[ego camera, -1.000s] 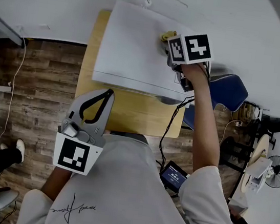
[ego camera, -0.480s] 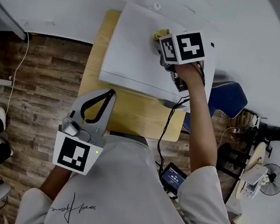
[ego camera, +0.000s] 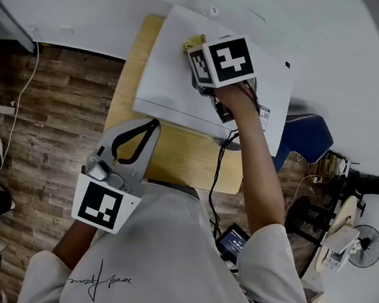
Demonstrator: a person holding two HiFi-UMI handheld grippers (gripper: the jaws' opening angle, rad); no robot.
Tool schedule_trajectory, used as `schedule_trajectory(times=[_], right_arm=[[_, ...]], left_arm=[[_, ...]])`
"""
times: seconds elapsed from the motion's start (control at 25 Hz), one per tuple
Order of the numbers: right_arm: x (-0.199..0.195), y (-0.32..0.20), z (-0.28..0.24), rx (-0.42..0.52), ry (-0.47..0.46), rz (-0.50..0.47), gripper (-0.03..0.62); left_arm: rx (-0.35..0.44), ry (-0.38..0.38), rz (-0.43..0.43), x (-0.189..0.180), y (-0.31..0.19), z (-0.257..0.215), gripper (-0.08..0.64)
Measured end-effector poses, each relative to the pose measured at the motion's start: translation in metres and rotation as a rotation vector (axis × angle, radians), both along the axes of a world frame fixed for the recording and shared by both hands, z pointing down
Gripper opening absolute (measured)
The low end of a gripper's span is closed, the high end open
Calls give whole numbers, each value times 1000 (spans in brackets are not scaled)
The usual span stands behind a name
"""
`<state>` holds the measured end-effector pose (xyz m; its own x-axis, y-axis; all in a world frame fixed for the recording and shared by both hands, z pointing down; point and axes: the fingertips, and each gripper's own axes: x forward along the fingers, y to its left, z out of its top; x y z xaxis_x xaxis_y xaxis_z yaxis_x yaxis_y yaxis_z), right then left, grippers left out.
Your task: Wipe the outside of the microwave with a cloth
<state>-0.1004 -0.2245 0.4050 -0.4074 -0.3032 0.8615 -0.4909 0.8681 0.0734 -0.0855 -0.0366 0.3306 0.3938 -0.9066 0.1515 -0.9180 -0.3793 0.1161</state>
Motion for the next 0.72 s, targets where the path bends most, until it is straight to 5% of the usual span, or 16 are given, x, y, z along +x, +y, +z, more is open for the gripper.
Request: schedule_trajectory(times=[0.48, 0.72], right_arm=[[-65, 48, -5, -96, -117, -173, 123], [-43, 47, -26, -116, -170, -162, 123]], left_arm=[[8, -30, -11, 12, 8, -5, -6], [-19, -15, -31, 18, 12, -1, -6]])
